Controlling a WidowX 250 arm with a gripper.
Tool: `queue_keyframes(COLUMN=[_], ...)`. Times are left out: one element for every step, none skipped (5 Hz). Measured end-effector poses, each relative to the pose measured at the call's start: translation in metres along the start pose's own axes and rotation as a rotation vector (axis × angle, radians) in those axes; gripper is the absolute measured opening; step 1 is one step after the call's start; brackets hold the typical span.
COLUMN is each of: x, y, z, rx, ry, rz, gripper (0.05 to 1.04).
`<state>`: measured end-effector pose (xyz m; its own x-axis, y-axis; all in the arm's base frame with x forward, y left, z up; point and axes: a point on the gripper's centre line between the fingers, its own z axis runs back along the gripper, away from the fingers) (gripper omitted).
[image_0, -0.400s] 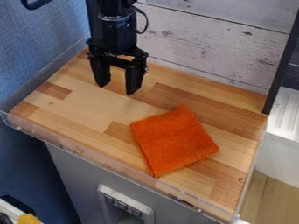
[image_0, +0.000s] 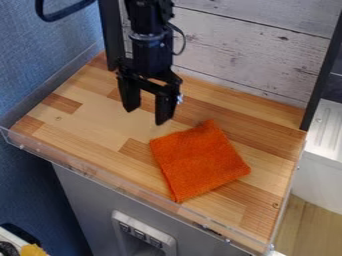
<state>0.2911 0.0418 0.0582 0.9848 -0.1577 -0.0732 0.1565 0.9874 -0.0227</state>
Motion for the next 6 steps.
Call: queue_keyframes(x=[-0.004,-0.012,-0.018,-0.023,-0.024,-0.024], y=[-0.019,-0.037,-0.053,-0.064,-0.069,-0.075], z=[-0.001,0.001,0.001,0.002,0.003,0.004], rx=[0.019,0.041,0.063,0.071,0.067,0.057], ry=[-0.034,-0.066,-0.093,-0.111,-0.113,-0.124], rz=[-0.114,-0.222,-0.322,-0.399,-0.46,-0.507], gripper=[0.997,0.999,0.997,0.999,0.997,0.999])
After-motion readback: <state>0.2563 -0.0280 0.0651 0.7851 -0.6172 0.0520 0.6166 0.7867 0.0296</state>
